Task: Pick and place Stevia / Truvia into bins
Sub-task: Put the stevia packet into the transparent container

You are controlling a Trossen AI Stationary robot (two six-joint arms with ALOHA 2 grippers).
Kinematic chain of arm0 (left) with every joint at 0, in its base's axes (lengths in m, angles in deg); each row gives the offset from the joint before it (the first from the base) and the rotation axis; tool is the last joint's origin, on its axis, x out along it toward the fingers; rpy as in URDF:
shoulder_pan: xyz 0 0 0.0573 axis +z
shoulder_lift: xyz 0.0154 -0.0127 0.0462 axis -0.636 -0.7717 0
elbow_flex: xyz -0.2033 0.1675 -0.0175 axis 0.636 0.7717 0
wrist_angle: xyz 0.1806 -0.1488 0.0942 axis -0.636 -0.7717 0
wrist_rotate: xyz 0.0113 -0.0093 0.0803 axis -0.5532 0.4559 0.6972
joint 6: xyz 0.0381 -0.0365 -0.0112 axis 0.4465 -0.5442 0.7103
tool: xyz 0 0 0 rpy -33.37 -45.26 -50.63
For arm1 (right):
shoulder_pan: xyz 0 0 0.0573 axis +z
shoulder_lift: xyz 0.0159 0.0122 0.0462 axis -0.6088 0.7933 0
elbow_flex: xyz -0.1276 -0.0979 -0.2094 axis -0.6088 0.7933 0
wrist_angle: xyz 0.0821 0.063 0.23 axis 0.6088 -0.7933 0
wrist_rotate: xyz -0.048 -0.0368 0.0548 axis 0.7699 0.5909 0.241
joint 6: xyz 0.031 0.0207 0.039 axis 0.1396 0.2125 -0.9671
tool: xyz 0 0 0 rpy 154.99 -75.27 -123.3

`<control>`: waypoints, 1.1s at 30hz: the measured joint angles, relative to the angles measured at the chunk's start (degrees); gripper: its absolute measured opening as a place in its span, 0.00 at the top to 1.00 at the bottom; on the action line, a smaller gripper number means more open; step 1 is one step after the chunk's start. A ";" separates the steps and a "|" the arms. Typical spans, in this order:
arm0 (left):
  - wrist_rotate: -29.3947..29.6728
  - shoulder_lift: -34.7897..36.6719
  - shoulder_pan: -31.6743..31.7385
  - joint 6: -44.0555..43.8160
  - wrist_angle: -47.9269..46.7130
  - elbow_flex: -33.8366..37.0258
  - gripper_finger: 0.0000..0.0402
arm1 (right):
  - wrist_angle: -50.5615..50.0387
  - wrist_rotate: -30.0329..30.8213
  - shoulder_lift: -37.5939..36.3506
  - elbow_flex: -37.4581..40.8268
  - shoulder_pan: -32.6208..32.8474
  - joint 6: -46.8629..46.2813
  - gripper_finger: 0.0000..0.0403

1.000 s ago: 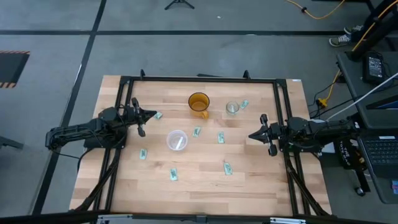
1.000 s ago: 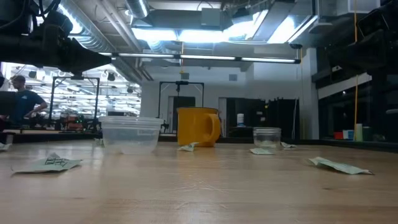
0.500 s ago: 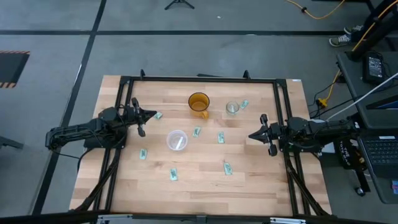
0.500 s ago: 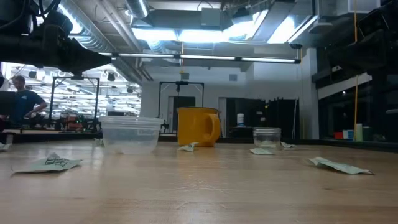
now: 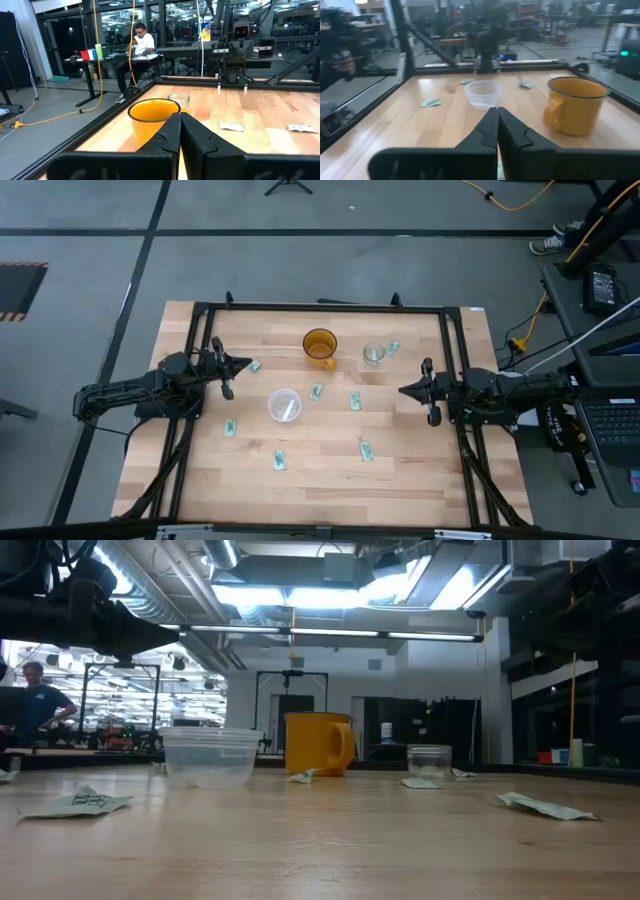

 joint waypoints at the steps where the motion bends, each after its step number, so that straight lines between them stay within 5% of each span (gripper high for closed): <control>1: 0.00 0.00 0.00 -0.11 0.02 0.00 0.99 | 0.28 1.65 0.20 -0.02 0.00 -0.58 0.99; 10: 0.06 -2.75 0.04 -4.06 -0.09 0.01 0.99 | -0.04 12.78 6.77 -1.19 -1.76 -5.18 1.00; 19: 2.91 -12.71 0.04 -4.60 6.82 -0.62 0.99 | -2.22 13.08 18.72 -7.88 -10.70 -8.37 1.00; 33: 5.14 -30.92 0.34 -0.74 7.08 -11.51 1.00 | -12.19 13.00 34.03 -20.94 -21.00 -15.46 0.98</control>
